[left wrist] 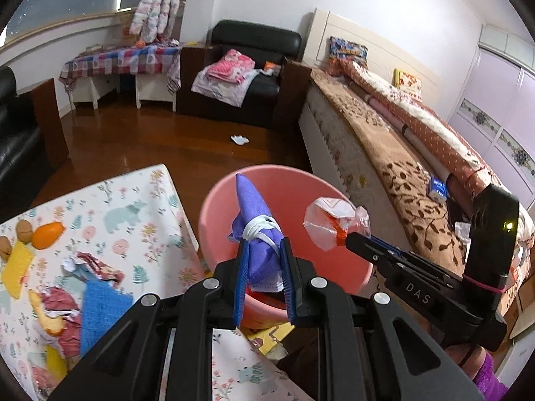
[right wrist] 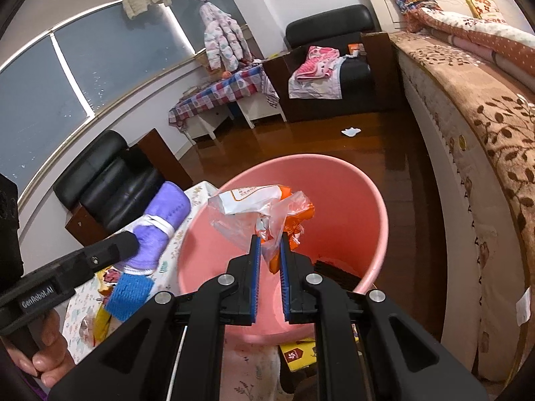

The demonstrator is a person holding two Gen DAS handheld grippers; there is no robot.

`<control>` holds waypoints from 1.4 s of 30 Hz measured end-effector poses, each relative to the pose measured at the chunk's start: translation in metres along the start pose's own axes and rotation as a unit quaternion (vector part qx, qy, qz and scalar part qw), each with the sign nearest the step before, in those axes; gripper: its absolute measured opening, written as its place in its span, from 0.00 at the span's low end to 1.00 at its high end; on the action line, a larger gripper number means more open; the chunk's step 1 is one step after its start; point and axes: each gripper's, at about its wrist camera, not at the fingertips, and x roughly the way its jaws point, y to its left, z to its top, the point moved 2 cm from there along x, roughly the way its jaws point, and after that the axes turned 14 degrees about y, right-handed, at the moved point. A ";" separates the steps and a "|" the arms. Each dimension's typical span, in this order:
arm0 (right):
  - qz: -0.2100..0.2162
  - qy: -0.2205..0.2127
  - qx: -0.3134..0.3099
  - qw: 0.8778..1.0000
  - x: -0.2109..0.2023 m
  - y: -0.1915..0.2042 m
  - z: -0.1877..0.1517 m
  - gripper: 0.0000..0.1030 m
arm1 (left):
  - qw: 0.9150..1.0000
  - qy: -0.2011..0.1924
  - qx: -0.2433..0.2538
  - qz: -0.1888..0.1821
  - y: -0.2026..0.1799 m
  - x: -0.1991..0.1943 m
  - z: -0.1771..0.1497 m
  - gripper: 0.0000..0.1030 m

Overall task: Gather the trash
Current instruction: 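Lift and carry the purple cloth and plastic bag over the pink bucket, then open both grippers to release the cloth and bag into the bucket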

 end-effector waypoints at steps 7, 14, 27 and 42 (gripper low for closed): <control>-0.003 0.009 0.009 1.000 0.008 -0.007 -0.003 0.11 | 1.000 0.027 -0.005 -0.001 -0.002 0.024 -0.003 0.18; 0.000 0.011 0.012 1.000 0.012 -0.008 -0.004 0.11 | 1.000 0.028 -0.006 0.001 -0.003 0.030 -0.005 0.32; 0.000 0.031 0.031 0.999 0.023 -0.011 -0.004 0.19 | 1.000 0.021 -0.018 0.009 0.002 0.017 -0.015 0.49; 0.006 0.023 -0.014 1.000 0.011 0.031 -0.007 0.37 | 0.999 -0.017 -0.032 0.027 0.030 -0.034 -0.040 0.50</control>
